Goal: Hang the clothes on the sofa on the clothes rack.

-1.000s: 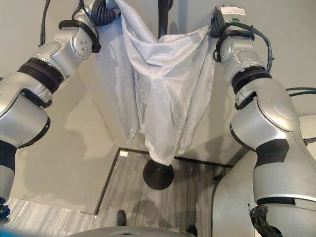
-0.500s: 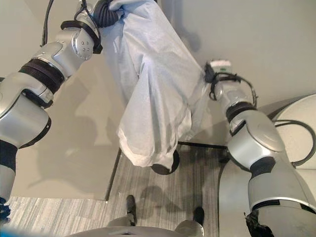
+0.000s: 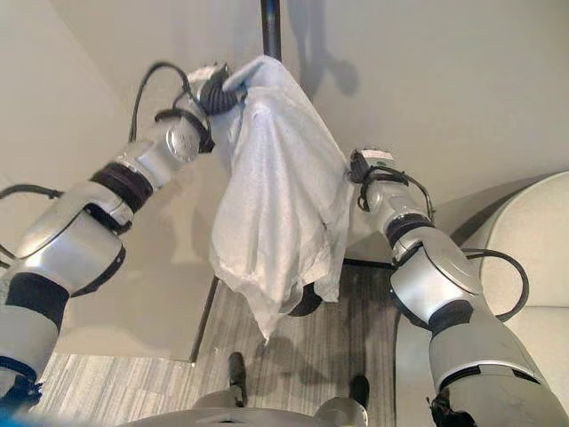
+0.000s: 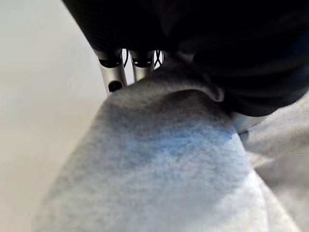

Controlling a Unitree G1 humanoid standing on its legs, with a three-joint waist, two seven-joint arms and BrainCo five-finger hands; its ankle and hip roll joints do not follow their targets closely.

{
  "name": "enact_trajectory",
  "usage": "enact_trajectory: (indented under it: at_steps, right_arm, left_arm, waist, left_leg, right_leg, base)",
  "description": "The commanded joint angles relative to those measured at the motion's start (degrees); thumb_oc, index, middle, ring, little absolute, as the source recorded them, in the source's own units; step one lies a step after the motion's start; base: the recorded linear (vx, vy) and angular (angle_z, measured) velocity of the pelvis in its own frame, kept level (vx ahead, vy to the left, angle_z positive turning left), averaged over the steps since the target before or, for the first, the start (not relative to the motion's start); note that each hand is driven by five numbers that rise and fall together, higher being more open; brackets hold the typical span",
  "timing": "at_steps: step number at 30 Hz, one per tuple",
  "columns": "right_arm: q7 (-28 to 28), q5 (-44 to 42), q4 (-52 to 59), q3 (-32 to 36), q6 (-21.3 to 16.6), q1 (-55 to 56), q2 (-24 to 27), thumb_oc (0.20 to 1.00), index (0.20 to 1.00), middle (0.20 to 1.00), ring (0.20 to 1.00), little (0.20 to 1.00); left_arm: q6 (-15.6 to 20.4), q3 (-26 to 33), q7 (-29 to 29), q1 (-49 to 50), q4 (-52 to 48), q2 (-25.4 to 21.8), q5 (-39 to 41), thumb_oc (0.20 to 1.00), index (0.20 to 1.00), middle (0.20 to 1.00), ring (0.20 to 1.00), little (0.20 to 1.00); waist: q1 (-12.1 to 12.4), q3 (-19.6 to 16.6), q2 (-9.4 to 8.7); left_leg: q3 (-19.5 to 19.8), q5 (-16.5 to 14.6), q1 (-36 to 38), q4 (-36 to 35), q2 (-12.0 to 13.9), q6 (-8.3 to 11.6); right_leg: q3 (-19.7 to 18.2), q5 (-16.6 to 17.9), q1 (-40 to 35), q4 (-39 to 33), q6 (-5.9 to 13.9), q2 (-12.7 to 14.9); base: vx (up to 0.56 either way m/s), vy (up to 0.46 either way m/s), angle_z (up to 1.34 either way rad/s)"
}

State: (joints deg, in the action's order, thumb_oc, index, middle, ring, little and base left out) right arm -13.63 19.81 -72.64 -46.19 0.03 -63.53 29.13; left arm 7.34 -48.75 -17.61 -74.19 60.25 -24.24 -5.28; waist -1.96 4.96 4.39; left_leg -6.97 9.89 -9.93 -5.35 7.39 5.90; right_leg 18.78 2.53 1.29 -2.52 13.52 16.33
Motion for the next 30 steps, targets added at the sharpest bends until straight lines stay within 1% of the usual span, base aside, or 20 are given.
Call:
enact_trajectory:
  at_steps: [1, 2, 5, 9, 12, 13, 18, 19, 20, 21, 22, 23, 28, 30]
  right_arm:
    - [-1.91, -1.29, -4.76, -2.04, 1.23, -7.82, 4.05, 0.2, 0.2, 0.2, 0.2, 0.2]
    - [-2.17, -1.69, -3.14, -1.52, 1.15, -7.98, 4.79, 0.2, 0.2, 0.2, 0.2, 0.2]
    - [-2.32, -2.07, -1.41, -0.42, 1.22, -7.39, 5.52, 0.2, 0.2, 0.2, 0.2, 0.2]
    - [-2.66, -2.53, 0.1, 0.58, 1.39, -7.13, 6.77, 0.2, 0.2, 0.2, 0.2, 0.2]
    - [-2.82, -2.8, 1.09, 1.38, 1.61, -6.8, 7.36, 0.2, 0.2, 0.2, 0.2, 0.2]
    - [-2.9, -2.96, 1.8, 1.79, 1.52, -6.52, 7.76, 0.2, 0.2, 0.2, 0.2, 0.2]
    - [-2.84, -3.58, 2.96, 2.65, 1.19, -5.65, 7.34, 0.2, 0.2, 0.2, 0.2, 0.2]
    - [-2.83, -3.67, 2.69, 2.65, 1.17, -5.47, 7.23, 0.2, 0.2, 0.2, 0.2, 0.2]
    - [-2.84, -3.82, 2.5, 2.73, 1.15, -5.41, 6.98, 0.2, 0.2, 0.2, 0.2, 0.2]
    - [-2.85, -4.28, 2.34, 2.9, 1.0, -5.3, 6.61, 0.385, 0.385, 0.385, 0.385, 0.385]
    - [-2.92, -4.65, 2.25, 2.97, 0.86, -5.26, 6.48, 0.834, 0.834, 0.834, 0.834, 0.834]
    - [-3.0, -5.03, 2.15, 3.18, 0.7, -5.0, 6.4, 1.0, 1.0, 1.0, 1.0, 1.0]
    - [-3.58, -8.64, 4.24, 6.41, -0.08, -2.68, 6.56, 1.0, 1.0, 1.0, 1.0, 1.0]
    - [-4.81, -13.17, 8.91, 10.69, -1.04, 0.35, 7.42, 1.0, 1.0, 1.0, 1.0, 1.0]
  left_arm:
    - [-1.24, 3.4, -1.58, -9.87, 7.06, -4.14, 0.53, 0.2, 0.2, 0.2, 0.2, 0.2]
    - [-1.39, 4.43, -1.39, -7.95, 6.22, -5.13, 0.5, 0.2, 0.2, 0.2, 0.2, 0.2]
    - [-1.75, 6.39, -1.14, -5.12, 5.78, -5.95, 0.96, 0.2, 0.2, 0.2, 0.2, 0.2]
    - [-1.79, 7.83, 0.01, -1.76, 4.9, -6.32, 1.79, 0.2, 0.2, 0.2, 0.2, 0.2]
    - [-1.94, 8.82, 0.66, 0.26, 4.61, -5.99, 1.96, 0.2, 0.2, 0.2, 0.2, 0.2]
    - [-1.94, 9.14, 1.26, 1.57, 4.8, -5.82, 1.86, 0.2, 0.2, 0.2, 0.2, 0.2]
    - [-1.48, 9.4, 2.42, 3.58, 4.21, -5.16, 2.19, 0.2, 0.2, 0.2, 0.2, 0.2]
    - [-1.41, 9.31, 2.5, 3.45, 4.13, -4.96, 2.44, 0.332, 0.332, 0.332, 0.332, 0.332]
    - [-1.35, 9.37, 2.34, 3.33, 4.18, -4.71, 2.66, 0.912, 0.912, 0.912, 0.912, 0.912]
    - [-1.26, 9.15, 2.28, 3.18, 4.13, -4.42, 2.94, 1.0, 1.0, 1.0, 1.0, 1.0]
    - [-1.12, 9.11, 2.37, 3.19, 4.08, -4.45, 3.02, 1.0, 1.0, 1.0, 1.0, 1.0]
    - [-1.01, 8.97, 2.63, 3.12, 3.6, -4.29, 3.06, 1.0, 1.0, 1.0, 1.0, 1.0]
    - [-0.38, 10.01, 2.96, 4.17, 1.02, -4.27, 4.81, 1.0, 1.0, 1.0, 1.0, 1.0]
    - [0.13, 12.12, 2.57, 6.79, -4.38, -6.08, 6.83, 1.0, 1.0, 1.0, 1.0, 1.0]
  waist:
    - [1.44, 4.87, -1.48]
    - [1.46, 4.79, -1.84]
    - [1.47, 4.44, -2.33]
    - [1.63, 4.1, -2.78]
    - [1.69, 3.88, -3.09]
    - [1.72, 3.68, -3.48]
    - [1.74, 3.39, -4.14]
    - [1.8, 3.35, -4.24]
    - [1.85, 3.3, -4.35]
    - [1.86, 3.31, -4.45]
    - [1.87, 3.26, -4.49]
    - [1.88, 3.16, -4.53]
    - [1.99, 2.19, -4.73]
    - [1.96, 1.56, -4.89]
  left_leg:
    - [1.02, -6.59, 5.17, 0.35, -1.03, 0.44]
    - [1.0, -6.77, 5.34, 0.35, -0.99, 0.43]
    - [0.97, -7.01, 5.66, 0.35, -0.93, 0.43]
    - [0.95, -7.21, 5.97, 0.35, -0.83, 0.44]
    - [0.95, -7.35, 6.3, 0.35, -0.74, 0.45]
    - [0.94, -7.48, 6.55, 0.35, -0.69, 0.45]
    - [0.71, -7.82, 7.09, 0.35, -0.59, 0.4]
    - [0.7, -7.85, 7.14, 0.35, -0.59, 0.39]
    - [0.68, -7.89, 7.23, 0.35, -0.58, 0.41]
    - [0.73, -7.88, 7.28, 0.35, -0.58, 0.4]
    - [0.81, -7.9, 7.29, 0.35, -0.61, 0.38]
    - [0.79, -7.96, 7.29, 0.35, -0.64, 0.37]
    - [0.59, -8.45, 8.07, 0.35, -0.86, 0.28]
    - [0.38, -8.84, 8.56, 0.35, -0.83, 0.24]
  right_leg:
    - [-2.82, 3.44, 4.01, -0.18, -0.92, -0.27]
    - [-2.87, 3.41, 3.89, -0.23, -0.94, -0.3]
    - [-2.81, 3.39, 3.54, -0.43, -0.94, -0.28]
    - [-2.64, 3.41, 3.11, -0.67, -0.89, -0.23]
    - [-2.62, 3.45, 2.81, -0.79, -0.88, -0.25]
    - [-2.56, 3.48, 2.52, -0.85, -0.86, -0.29]
    - [-2.67, 3.64, 2.08, -1.11, -0.8, -0.24]
    - [-2.66, 3.65, 1.99, -1.18, -0.81, -0.27]
    - [-2.55, 3.67, 1.9, -1.22, -0.8, -0.28]
    - [-2.56, 3.67, 1.87, -1.22, -0.85, -0.3]
    - [-2.64, 3.66, 1.84, -1.26, -0.85, -0.32]
    - [-2.57, 3.64, 1.7, -1.34, -0.83, -0.29]
    - [-2.24, 3.59, 0.64, -1.68, -0.75, -0.13]
    - [-2.16, 3.49, 0.11, -1.77, -0.7, -0.06]
  base:
    - [-0.01, 0.004, 0.04]
    - [-0.01, 0.004, 0.04]
    - [0.0, 0.0, 0.0]
    - [0.0, 0.006, 0.06]
    - [0.0, 0.002, 0.03]
    - [0.0, 0.0, 0.0]
    - [0.0, 0.0, 0.0]
    - [0.0, 0.0, 0.0]
    - [0.0, 0.0, 0.0]
    - [0.0, 0.0, 0.0]
    - [0.0, 0.0, 0.0]
    - [0.0, 0.0, 0.0]
    - [0.02, 0.002, 0.02]
    - [0.06, 0.007, 0.02]
